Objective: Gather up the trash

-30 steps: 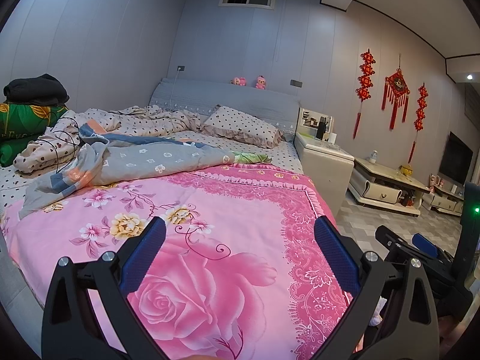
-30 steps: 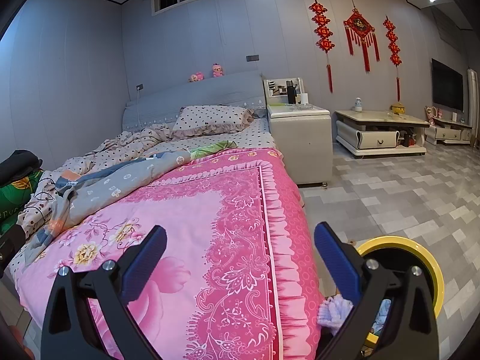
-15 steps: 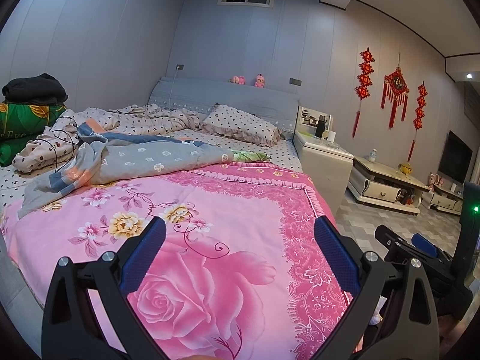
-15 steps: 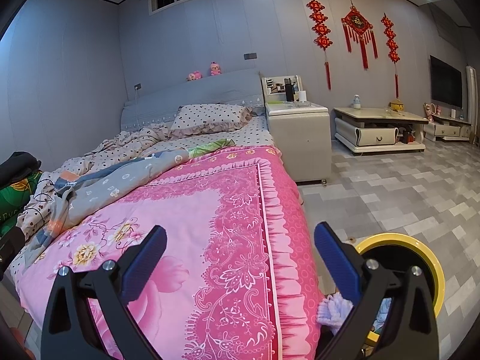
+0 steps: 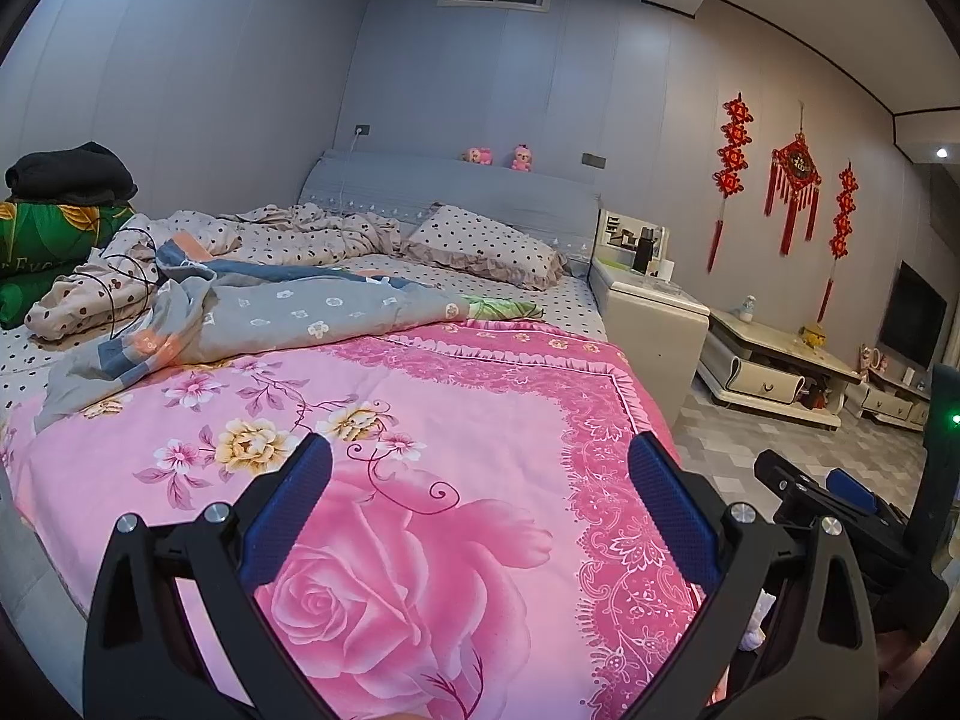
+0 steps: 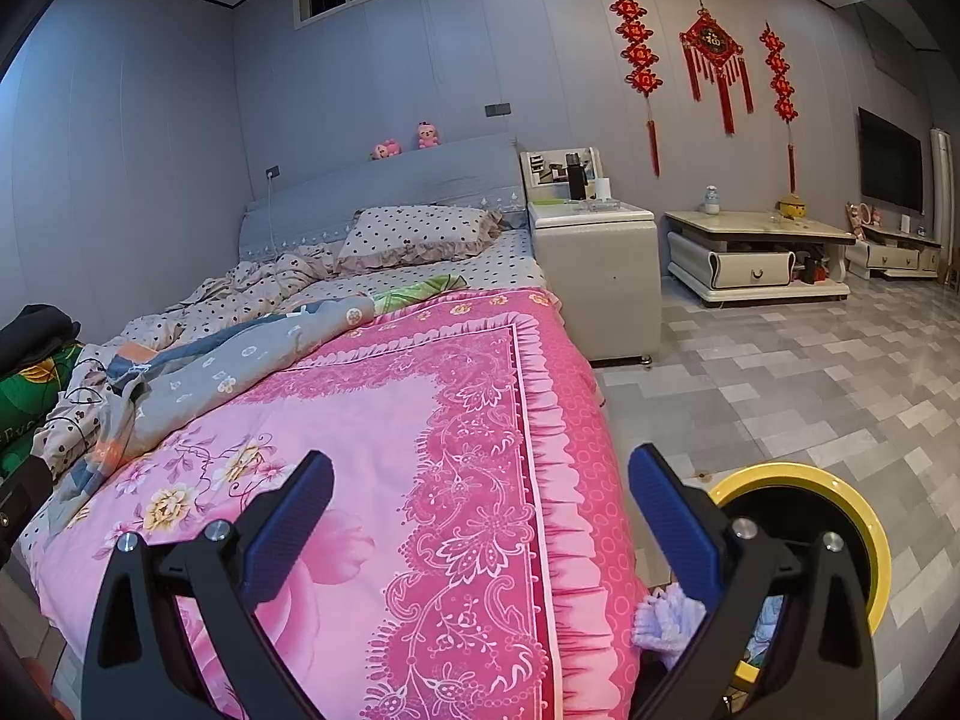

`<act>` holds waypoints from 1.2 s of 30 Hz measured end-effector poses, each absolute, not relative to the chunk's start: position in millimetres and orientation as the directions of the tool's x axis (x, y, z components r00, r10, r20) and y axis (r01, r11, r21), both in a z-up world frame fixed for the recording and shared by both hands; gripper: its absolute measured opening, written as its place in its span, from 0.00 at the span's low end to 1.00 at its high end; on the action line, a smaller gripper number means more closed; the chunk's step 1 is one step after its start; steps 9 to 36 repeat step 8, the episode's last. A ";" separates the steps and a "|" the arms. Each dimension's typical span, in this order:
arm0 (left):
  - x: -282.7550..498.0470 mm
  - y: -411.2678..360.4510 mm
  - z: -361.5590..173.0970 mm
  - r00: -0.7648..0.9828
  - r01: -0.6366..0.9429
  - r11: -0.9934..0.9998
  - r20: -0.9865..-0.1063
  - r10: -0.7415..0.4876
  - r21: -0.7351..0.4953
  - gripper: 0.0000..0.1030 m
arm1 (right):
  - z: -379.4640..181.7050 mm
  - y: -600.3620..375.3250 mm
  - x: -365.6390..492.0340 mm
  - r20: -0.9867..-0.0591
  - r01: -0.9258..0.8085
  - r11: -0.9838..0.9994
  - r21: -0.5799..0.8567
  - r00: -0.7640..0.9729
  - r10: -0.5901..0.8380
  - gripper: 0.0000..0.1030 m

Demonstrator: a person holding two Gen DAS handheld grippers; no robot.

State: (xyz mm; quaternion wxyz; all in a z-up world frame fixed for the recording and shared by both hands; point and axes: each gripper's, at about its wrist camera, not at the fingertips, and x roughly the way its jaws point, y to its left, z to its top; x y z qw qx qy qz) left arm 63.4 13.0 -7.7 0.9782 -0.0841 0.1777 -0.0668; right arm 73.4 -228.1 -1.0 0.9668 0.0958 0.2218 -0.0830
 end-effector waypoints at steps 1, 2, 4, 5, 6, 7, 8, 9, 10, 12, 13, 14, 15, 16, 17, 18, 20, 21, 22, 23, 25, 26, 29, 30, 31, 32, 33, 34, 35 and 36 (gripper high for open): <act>64.7 14.3 -7.3 0.926 0.103 0.976 -0.340 -0.166 -0.194 0.92 | -1.1 -228.1 73.3 -0.445 0.203 0.968 0.149 0.888 -0.118 0.92; 66.0 15.1 -7.6 0.923 0.105 0.974 -0.346 -0.171 -0.201 0.92 | -1.1 -228.1 73.2 -0.446 0.204 0.968 0.150 0.887 -0.117 0.92; 67.9 16.0 -8.4 0.919 0.103 0.973 -0.354 -0.172 -0.206 0.92 | -1.1 -228.0 73.8 -0.447 0.205 0.967 0.149 0.886 -0.119 0.92; 68.8 16.8 -7.9 0.920 0.099 0.974 -0.354 -0.168 -0.205 0.92 | -1.0 -228.0 74.2 -0.447 0.205 0.967 0.149 0.887 -0.119 0.92; 69.1 17.1 -8.3 0.920 0.098 0.974 -0.354 -0.166 -0.204 0.92 | -1.0 -228.1 74.3 -0.447 0.205 0.967 0.149 0.887 -0.119 0.92; 69.3 17.4 -8.4 0.920 0.099 0.974 -0.355 -0.169 -0.206 0.92 | -0.8 -228.1 74.5 -0.446 0.205 0.967 0.149 0.887 -0.119 0.92; 69.5 17.7 -8.1 0.919 0.100 0.973 -0.356 -0.171 -0.207 0.92 | -0.8 -228.1 74.5 -0.446 0.205 0.967 0.149 0.887 -0.120 0.92; 69.5 17.7 -8.1 0.919 0.100 0.973 -0.356 -0.171 -0.207 0.92 | -0.8 -228.1 74.5 -0.446 0.205 0.967 0.149 0.887 -0.120 0.92; 69.5 17.7 -8.1 0.919 0.100 0.973 -0.356 -0.171 -0.207 0.92 | -0.8 -228.1 74.5 -0.446 0.205 0.967 0.149 0.887 -0.120 0.92; 69.5 17.7 -8.1 0.919 0.100 0.973 -0.356 -0.171 -0.207 0.92 | -0.8 -228.1 74.5 -0.446 0.205 0.967 0.149 0.887 -0.120 0.92; 69.5 17.7 -8.1 0.919 0.100 0.973 -0.356 -0.171 -0.207 0.92 | -0.8 -228.1 74.5 -0.446 0.205 0.967 0.149 0.887 -0.120 0.92; 69.5 17.7 -8.1 0.919 0.100 0.973 -0.356 -0.171 -0.207 0.92 | -0.8 -228.1 74.5 -0.446 0.205 0.967 0.149 0.887 -0.120 0.92; 69.5 17.7 -8.1 0.919 0.100 0.973 -0.356 -0.171 -0.207 0.92 | -0.8 -228.1 74.5 -0.446 0.205 0.967 0.149 0.887 -0.120 0.92; 69.5 17.7 -8.1 0.919 0.100 0.973 -0.356 -0.171 -0.207 0.92 | -0.8 -228.1 74.5 -0.446 0.205 0.967 0.149 0.887 -0.120 0.92; 69.5 17.7 -8.1 0.919 0.100 0.973 -0.356 -0.171 -0.207 0.92 | -0.8 -228.1 74.5 -0.446 0.205 0.967 0.149 0.887 -0.120 0.92; 69.5 17.7 -8.1 0.919 0.100 0.973 -0.356 -0.171 -0.207 0.92 | -0.8 -228.1 74.5 -0.446 0.205 0.967 0.149 0.887 -0.120 0.92; 69.5 17.7 -8.1 0.919 0.100 0.973 -0.356 -0.171 -0.207 0.92 | -0.8 -228.1 74.5 -0.446 0.205 0.967 0.149 0.887 -0.120 0.92; 69.5 17.7 -8.1 0.919 0.100 0.973 -0.356 -0.171 -0.207 0.92 | -0.8 -228.1 74.5 -0.446 0.205 0.967 0.149 0.887 -0.120 0.92; 69.5 17.7 -8.1 0.919 0.100 0.973 -0.356 -0.171 -0.207 0.92 | -0.8 -228.1 74.5 -0.446 0.205 0.967 0.149 0.887 -0.120 0.92; 69.5 17.7 -8.1 0.919 0.100 0.973 -0.356 -0.171 -0.207 0.92 | -0.8 -228.1 74.5 -0.446 0.205 0.967 0.149 0.887 -0.120 0.92; 69.5 17.7 -8.1 0.919 0.100 0.973 -0.356 -0.171 -0.207 0.92 | -0.8 -228.1 74.5 -0.446 0.205 0.967 0.149 0.887 -0.120 0.92; 69.5 17.7 -8.1 0.919 0.100 0.973 -0.356 -0.171 -0.207 0.92 | -0.8 -228.1 74.5 -0.446 0.205 0.967 0.149 0.887 -0.120 0.92; 69.5 17.7 -8.1 0.919 0.100 0.973 -0.356 -0.171 -0.207 0.92 | -0.8 -228.1 74.5 -0.446 0.205 0.967 0.149 0.887 -0.120 0.92; 69.5 17.7 -8.1 0.919 0.100 0.973 -0.356 -0.171 -0.207 0.92 | -0.8 -228.1 74.5 -0.446 0.205 0.967 0.149 0.887 -0.120 0.92; 69.5 17.7 -8.1 0.919 0.100 0.973 -0.356 -0.171 -0.207 0.92 | -0.8 -228.1 74.5 -0.446 0.205 0.967 0.149 0.887 -0.120 0.92; 69.5 17.7 -8.1 0.919 0.100 0.973 -0.356 -0.171 -0.207 0.92 | -0.8 -228.1 74.5 -0.446 0.205 0.967 0.149 0.887 -0.120 0.92; 69.5 17.7 -8.1 0.919 0.100 0.973 -0.356 -0.171 -0.207 0.92 | -0.8 -228.1 74.5 -0.446 0.205 0.967 0.149 0.887 -0.120 0.92; 69.5 17.7 -8.1 0.919 0.100 0.973 -0.356 -0.171 -0.207 0.92 | -0.8 -228.1 74.5 -0.446 0.205 0.967 0.149 0.887 -0.120 0.92; 69.5 17.7 -8.1 0.919 0.100 0.973 -0.356 -0.171 -0.207 0.92 | -0.8 -228.1 74.5 -0.446 0.205 0.967 0.149 0.887 -0.120 0.92; 69.5 17.7 -8.1 0.919 0.100 0.973 -0.356 -0.171 -0.207 0.92 | -0.8 -228.1 74.5 -0.446 0.205 0.967 0.149 0.887 -0.120 0.92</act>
